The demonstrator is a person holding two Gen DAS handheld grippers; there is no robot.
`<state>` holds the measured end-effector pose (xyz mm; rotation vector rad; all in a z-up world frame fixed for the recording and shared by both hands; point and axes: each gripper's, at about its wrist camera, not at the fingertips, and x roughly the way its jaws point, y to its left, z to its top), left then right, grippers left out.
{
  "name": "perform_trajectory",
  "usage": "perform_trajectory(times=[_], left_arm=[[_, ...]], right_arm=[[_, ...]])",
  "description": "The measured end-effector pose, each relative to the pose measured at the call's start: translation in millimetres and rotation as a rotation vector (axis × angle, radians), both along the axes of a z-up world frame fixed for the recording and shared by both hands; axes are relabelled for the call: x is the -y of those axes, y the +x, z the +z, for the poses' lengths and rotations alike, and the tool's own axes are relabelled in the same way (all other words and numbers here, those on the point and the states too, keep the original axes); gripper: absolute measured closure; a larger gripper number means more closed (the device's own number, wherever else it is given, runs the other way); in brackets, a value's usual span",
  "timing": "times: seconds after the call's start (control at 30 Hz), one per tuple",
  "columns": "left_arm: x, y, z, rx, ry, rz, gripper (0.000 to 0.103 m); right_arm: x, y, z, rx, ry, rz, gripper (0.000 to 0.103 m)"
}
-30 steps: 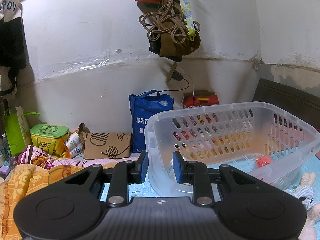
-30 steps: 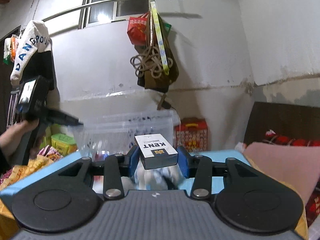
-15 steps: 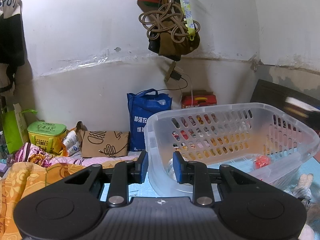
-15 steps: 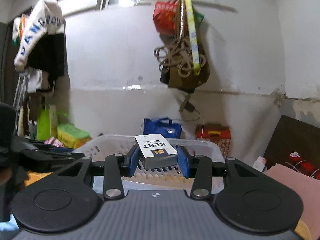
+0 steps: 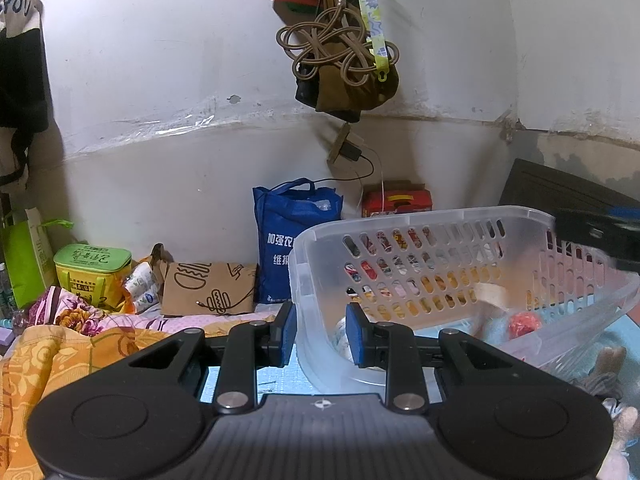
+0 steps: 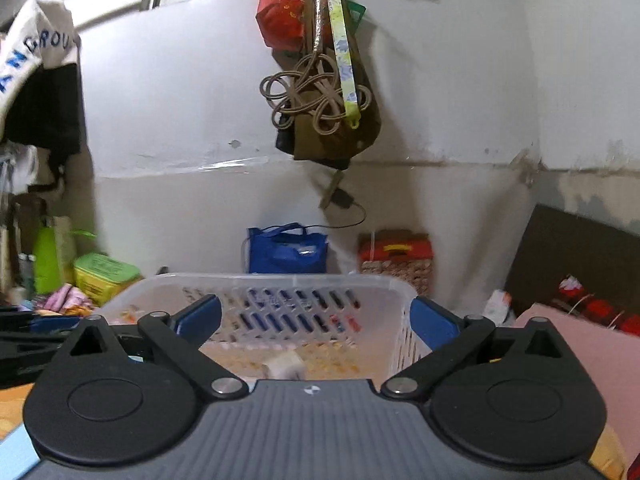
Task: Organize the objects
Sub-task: 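Carry the KENT box over the basket and open the right gripper, then grasp the purple box on the table with the right gripper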
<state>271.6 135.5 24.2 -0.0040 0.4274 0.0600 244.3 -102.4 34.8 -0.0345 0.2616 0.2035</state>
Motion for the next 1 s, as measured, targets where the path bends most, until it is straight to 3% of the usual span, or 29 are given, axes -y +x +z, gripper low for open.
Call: perform_trajectory(times=[0.33,0.57,0.73,1.0], left_arm=[[0,0,0,0.001,0.001,0.001,0.071],[0,-2,0,0.003,0.007,0.001,0.071],[0,-2,0,0.004,0.010,0.001,0.071],[0,-3,1,0.008,0.013,0.000,0.071]], right_arm=[[35,-111,-36,-0.007,0.078,0.017,0.000],[28,-165,-76,-0.054,0.060,-0.007,0.000],[12,-184,-98,-0.080,0.099,0.048,0.000],[-22,-190,-118,-0.068,0.065,0.153,0.000]])
